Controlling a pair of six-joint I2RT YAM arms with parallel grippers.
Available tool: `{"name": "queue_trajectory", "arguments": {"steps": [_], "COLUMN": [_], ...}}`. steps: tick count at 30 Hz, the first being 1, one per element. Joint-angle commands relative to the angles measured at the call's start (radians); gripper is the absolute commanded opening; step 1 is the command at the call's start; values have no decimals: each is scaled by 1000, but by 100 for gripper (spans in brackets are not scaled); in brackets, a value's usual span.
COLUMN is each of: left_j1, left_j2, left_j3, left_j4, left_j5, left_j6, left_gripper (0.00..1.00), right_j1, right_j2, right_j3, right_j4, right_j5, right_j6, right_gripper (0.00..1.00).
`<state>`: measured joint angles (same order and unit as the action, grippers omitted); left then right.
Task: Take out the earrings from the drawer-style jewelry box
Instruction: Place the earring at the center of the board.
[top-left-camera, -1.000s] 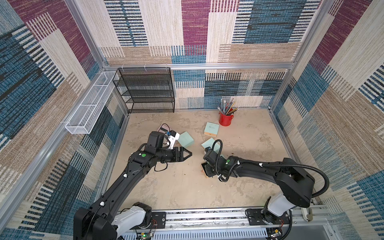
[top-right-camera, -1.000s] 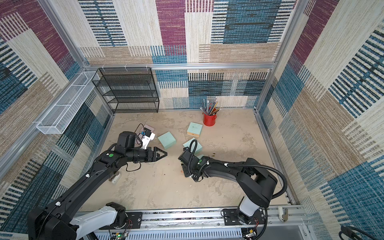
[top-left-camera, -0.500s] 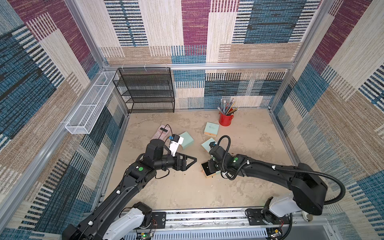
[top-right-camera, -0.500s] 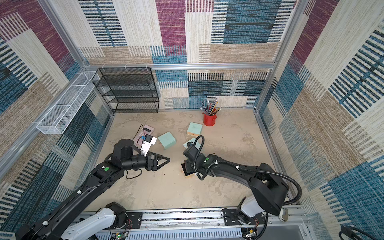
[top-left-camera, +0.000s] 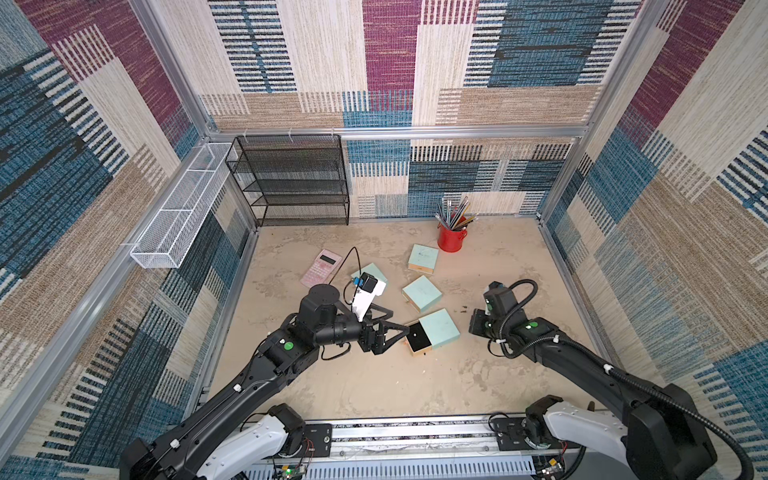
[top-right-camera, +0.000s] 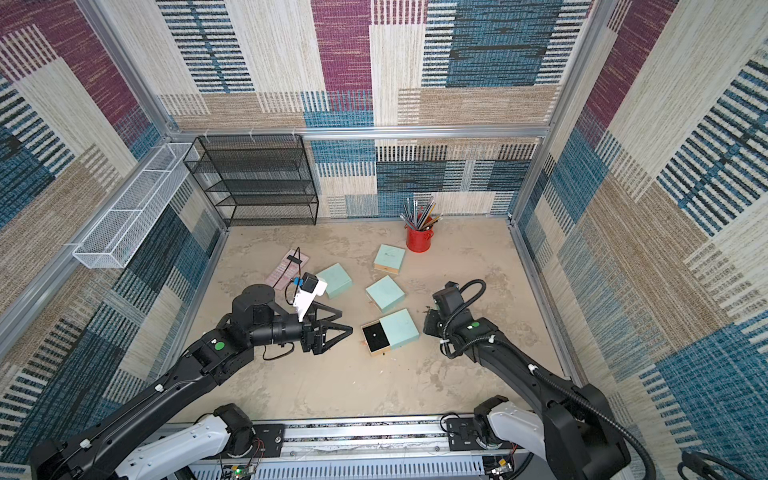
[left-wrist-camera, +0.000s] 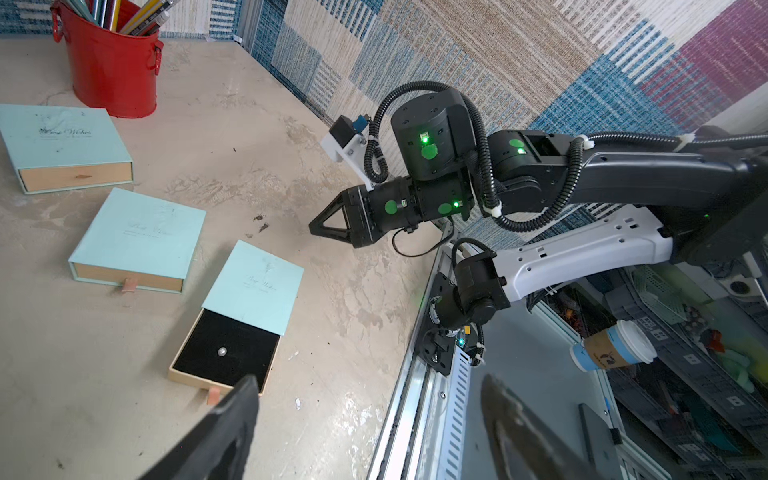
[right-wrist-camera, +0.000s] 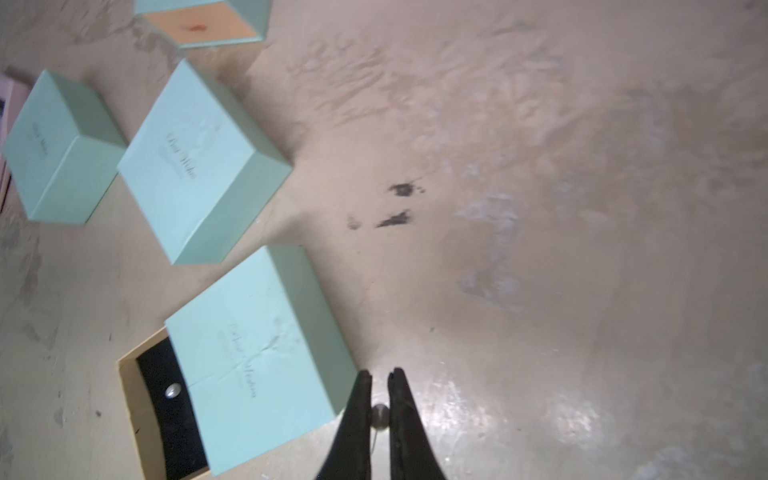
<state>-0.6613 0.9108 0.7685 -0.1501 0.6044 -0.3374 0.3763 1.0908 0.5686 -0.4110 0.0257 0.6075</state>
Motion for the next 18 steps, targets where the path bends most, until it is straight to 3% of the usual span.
{"name": "queue_trajectory", "arguments": {"steps": [1,12,18], "left_j1": [-1,0,-1], "left_j2": [-19,-62,-82], "left_j3": [-10,-22,-29], "left_j4": [25,18,21], "left_j5": [-11,-6,0], "left_j6": [41,33,27], "left_gripper": [84,84,85], "right_j1": [-74,-280,-323], "right_j2": [-45,-43,-6], "right_j3": [-38,-90,-95], "right_j4": [-2,-19,-9], "right_j5": [-58,-75,-81], "right_j6": [48,71,83], "right_gripper": [12,12,12]}}
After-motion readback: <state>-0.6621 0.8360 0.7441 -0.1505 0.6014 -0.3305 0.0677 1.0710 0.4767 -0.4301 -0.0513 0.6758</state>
